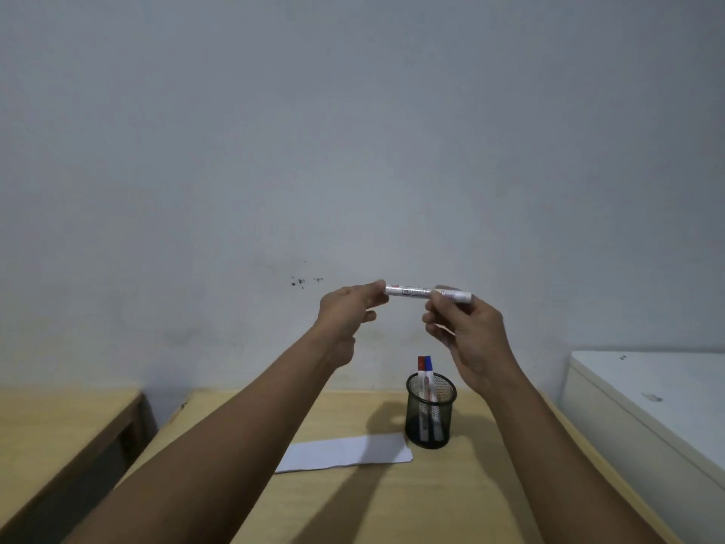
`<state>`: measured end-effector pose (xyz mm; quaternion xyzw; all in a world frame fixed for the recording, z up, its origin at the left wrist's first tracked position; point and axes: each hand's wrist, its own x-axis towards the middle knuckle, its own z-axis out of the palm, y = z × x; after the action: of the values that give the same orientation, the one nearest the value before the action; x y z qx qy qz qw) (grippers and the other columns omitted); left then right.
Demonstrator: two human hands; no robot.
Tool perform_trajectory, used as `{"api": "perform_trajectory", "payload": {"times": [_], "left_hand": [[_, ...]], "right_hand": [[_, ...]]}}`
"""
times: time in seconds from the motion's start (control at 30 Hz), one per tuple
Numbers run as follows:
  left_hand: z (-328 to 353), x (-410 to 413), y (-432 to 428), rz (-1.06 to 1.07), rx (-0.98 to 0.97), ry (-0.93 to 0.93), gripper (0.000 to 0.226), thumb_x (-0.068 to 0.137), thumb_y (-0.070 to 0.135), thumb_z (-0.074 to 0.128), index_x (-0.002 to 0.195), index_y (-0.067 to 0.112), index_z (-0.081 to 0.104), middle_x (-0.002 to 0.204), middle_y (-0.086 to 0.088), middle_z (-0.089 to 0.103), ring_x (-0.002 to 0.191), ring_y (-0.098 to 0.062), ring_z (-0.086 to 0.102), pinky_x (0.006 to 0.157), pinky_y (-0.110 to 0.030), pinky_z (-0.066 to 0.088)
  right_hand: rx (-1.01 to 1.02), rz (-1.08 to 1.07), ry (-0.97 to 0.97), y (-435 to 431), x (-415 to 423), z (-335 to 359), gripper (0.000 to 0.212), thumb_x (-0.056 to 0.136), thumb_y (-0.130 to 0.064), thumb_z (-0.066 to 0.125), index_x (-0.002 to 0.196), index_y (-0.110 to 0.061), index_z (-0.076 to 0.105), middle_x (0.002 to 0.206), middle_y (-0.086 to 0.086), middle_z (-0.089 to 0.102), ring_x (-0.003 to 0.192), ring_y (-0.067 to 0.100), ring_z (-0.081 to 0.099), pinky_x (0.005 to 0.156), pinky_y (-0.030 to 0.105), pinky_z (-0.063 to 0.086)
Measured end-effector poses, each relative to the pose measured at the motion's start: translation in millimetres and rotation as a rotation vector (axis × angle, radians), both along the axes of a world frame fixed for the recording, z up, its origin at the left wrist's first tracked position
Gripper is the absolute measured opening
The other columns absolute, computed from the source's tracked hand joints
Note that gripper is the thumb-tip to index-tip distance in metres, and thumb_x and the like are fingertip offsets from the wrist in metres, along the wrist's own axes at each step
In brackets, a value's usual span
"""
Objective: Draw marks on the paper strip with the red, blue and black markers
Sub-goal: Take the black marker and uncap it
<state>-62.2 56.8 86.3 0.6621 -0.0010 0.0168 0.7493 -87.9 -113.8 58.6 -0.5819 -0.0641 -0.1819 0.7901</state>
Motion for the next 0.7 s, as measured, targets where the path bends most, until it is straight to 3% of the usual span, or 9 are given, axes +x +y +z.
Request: {"api": "perform_trajectory", "payload": {"times": [0.03, 0.1, 0.17, 0.27, 0.4, 0.7], "left_hand": [[3, -10, 5, -0.029, 0.039, -0.001, 0.035, 0.086, 0.045, 0.07, 0.106, 0.017, 0.071, 0.1, 0.006, 0.076, 0.1, -0.017, 0.061, 0.097, -0.048, 0.032], [7, -26, 13, -0.056, 0.121, -0.049, 0.039, 0.087, 0.052, 0.066, 0.106, 0.017, 0.069, 0.104, 0.005, 0.074, 0.1, -0.018, 0.061, 0.095, -0.046, 0.034], [12, -41, 20, -0.068, 0.161, -0.114, 0.039, 0.088, 0.052, 0.065, 0.101, 0.016, 0.067, 0.108, 0.002, 0.072, 0.1, -0.019, 0.06, 0.084, -0.036, 0.038], [16, -60, 34, -0.036, 0.109, -0.164, 0.039, 0.087, 0.049, 0.068, 0.105, 0.015, 0.071, 0.108, 0.001, 0.072, 0.099, -0.018, 0.061, 0.068, -0.028, 0.037], [19, -77, 46, -0.022, -0.055, -0.126, 0.03, 0.086, 0.041, 0.072, 0.107, 0.019, 0.076, 0.097, 0.01, 0.073, 0.094, -0.014, 0.06, 0.082, -0.039, 0.037], [24, -82, 72, 0.019, -0.098, -0.044, 0.022, 0.086, 0.038, 0.074, 0.096, 0.018, 0.077, 0.076, 0.012, 0.071, 0.08, -0.011, 0.058, 0.078, -0.035, 0.039]], "right_hand": [[0.089, 0.031, -0.022, 7, -6, 6, 0.012, 0.093, -0.011, 0.071, 0.105, -0.009, 0.073, 0.083, 0.006, 0.07, 0.071, 0.016, 0.068, 0.065, 0.026, 0.058], [0.08, 0.059, -0.051, 22, -14, 15, 0.014, 0.093, -0.013, 0.072, 0.107, -0.01, 0.073, 0.086, 0.004, 0.071, 0.074, 0.015, 0.068, 0.068, 0.027, 0.058], [0.032, 0.081, -0.074, 37, -24, 22, 0.014, 0.093, -0.012, 0.072, 0.106, -0.008, 0.072, 0.089, 0.005, 0.073, 0.076, 0.015, 0.069, 0.071, 0.029, 0.06], [0.126, 0.125, -0.104, 55, -38, 31, 0.005, 0.092, -0.005, 0.07, 0.097, -0.003, 0.073, 0.083, 0.009, 0.073, 0.07, 0.015, 0.071, 0.072, 0.025, 0.063], [0.207, 0.187, -0.133, 74, -48, 33, 0.003, 0.09, 0.001, 0.071, 0.093, 0.001, 0.072, 0.079, 0.012, 0.073, 0.066, 0.018, 0.071, 0.072, 0.024, 0.063], [0.113, 0.153, -0.221, 100, -52, 26, 0.006, 0.089, 0.001, 0.073, 0.094, -0.002, 0.073, 0.081, 0.011, 0.076, 0.073, 0.022, 0.072, 0.076, 0.026, 0.061]]}}
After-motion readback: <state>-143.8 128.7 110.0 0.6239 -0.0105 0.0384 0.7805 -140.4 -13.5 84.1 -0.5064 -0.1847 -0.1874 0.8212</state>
